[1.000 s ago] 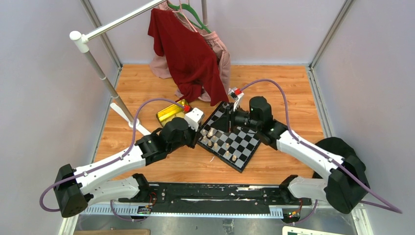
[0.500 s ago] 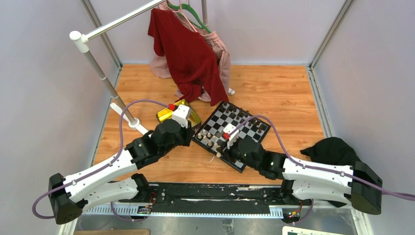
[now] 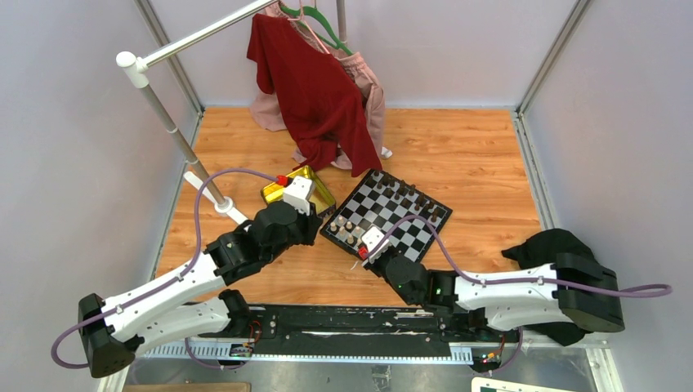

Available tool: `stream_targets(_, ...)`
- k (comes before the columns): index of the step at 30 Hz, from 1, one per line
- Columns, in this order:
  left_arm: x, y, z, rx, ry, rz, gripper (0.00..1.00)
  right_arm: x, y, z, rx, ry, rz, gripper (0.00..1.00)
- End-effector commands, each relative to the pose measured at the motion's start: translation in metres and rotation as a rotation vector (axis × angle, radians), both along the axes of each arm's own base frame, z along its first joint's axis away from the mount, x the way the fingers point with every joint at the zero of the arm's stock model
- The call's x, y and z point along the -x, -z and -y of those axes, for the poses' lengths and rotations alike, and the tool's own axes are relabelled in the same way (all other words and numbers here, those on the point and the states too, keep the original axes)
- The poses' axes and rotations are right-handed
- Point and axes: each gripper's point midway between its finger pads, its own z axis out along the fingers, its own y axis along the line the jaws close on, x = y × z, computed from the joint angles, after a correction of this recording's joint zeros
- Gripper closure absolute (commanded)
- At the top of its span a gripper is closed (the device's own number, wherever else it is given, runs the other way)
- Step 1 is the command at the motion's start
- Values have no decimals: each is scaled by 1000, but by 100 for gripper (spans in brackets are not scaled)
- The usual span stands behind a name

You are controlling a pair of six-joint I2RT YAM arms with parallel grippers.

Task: Set up the chess pieces on the board
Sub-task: Place the chess piece on the chessboard.

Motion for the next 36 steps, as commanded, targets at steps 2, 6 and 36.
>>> stream_targets(2,0,-6,-3,11,-14,25,100,-9,-7,5,-36,93,73,100)
stream_targets(6,0,-7,-5,12,-16,32,100,-9,-2,3,-44,100,73,100)
stream_targets(36,-2,-8,-7,-10,-17,49,100,-17,46,2,-32,194,85,100)
